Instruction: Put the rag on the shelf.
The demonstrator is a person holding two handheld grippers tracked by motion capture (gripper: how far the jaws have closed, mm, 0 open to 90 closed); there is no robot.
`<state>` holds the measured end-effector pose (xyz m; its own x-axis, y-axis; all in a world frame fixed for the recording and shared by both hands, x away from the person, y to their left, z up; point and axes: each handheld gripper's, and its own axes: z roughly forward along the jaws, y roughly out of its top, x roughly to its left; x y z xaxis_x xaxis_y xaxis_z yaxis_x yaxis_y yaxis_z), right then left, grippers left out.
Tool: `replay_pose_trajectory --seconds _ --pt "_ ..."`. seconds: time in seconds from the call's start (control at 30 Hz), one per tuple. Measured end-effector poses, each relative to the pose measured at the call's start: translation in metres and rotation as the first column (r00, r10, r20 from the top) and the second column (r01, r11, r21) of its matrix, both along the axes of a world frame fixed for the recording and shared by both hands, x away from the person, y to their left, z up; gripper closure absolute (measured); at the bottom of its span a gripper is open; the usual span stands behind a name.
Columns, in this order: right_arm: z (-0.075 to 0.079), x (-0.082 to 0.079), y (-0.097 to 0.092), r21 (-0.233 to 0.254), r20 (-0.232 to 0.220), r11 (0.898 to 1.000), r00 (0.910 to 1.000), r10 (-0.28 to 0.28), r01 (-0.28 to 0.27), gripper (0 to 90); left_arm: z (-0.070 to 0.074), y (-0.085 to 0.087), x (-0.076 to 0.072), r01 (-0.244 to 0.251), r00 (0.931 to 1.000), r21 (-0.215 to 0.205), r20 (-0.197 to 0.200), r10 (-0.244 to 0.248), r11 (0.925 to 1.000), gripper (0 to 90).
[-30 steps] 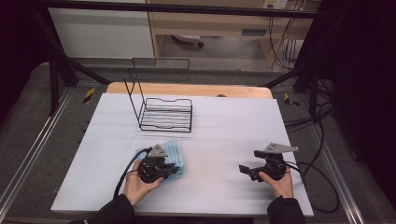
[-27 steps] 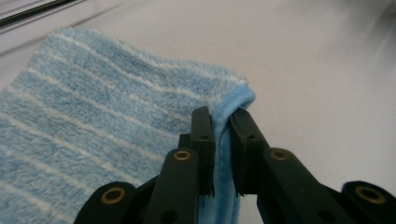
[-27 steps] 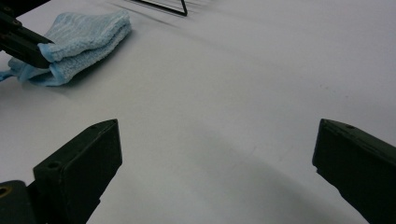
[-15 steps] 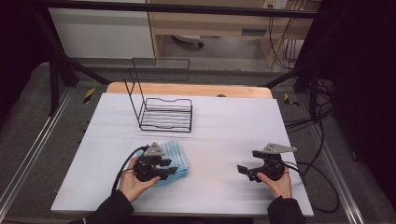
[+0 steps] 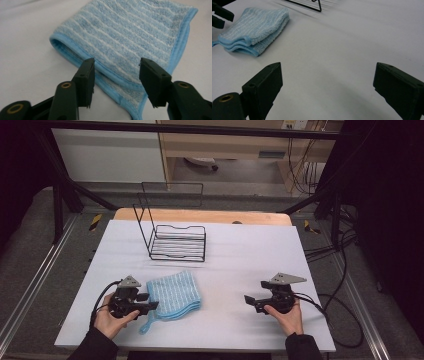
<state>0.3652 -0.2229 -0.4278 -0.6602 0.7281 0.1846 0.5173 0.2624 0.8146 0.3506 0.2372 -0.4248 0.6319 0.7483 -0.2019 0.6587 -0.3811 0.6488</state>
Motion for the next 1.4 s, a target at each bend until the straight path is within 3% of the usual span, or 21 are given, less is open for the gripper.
replay_pose_trajectory --seconds 0.17,0.33,0.53,0.73,0.93,1.03,1.23,1.37,1.4 --pt "0.002 -0.001 0.026 -0.013 -0.001 1.000 0.9998 0.018 -0.018 12.4 -0.004 -0.011 -0.005 0.040 0.9991 -0.014 -0.015 -0.040 0.9991 55.4" --pt "0.005 -0.001 0.050 -0.008 -0.017 0.998 0.9981 0.060 -0.060 15.9 -0.010 -0.015 -0.003 0.019 0.9995 -0.016 -0.024 -0.019 0.9997 56.1" --pt "0.008 -0.002 0.075 -0.037 -0.017 0.993 0.9939 0.109 -0.110 18.3 -0.013 -0.020 -0.003 0.005 0.9995 -0.022 -0.030 -0.006 0.9998 55.6" --pt "0.005 -0.002 0.080 -0.058 -0.026 0.991 0.9924 0.120 -0.122 17.5 -0.013 -0.025 -0.006 0.001 0.9992 -0.002 -0.040 -0.001 1.0000 63.1" --pt "0.006 0.000 0.080 -0.027 -0.034 0.994 0.9934 0.110 -0.110 16.4 -0.013 -0.032 -0.007 -0.009 0.9995 0.036 -0.031 0.010 0.9993 77.5" --pt "0.005 0.003 0.082 -0.008 -0.046 0.994 0.9931 0.108 -0.109 16.6 -0.010 -0.035 -0.009 0.002 1.0000 0.068 -0.008 -0.002 0.9977 85.1" --pt "0.006 0.003 0.088 -0.024 -0.044 0.993 0.9922 0.117 -0.118 16.4 0.003 -0.027 -0.009 0.029 0.9996 0.043 0.007 -0.029 0.9987 87.4" --pt "0.007 0.004 0.097 -0.019 -0.043 0.991 0.9906 0.130 -0.131 16.6 0.011 -0.019 -0.009 0.034 0.9992 0.065 0.019 -0.036 0.9973 87.5" --pt "0.007 0.005 0.101 -0.017 -0.045 0.991 0.9902 0.132 -0.133 16.7 0.011 -0.017 -0.009 0.039 0.9992 0.069 0.007 -0.040 0.9968 87.4"
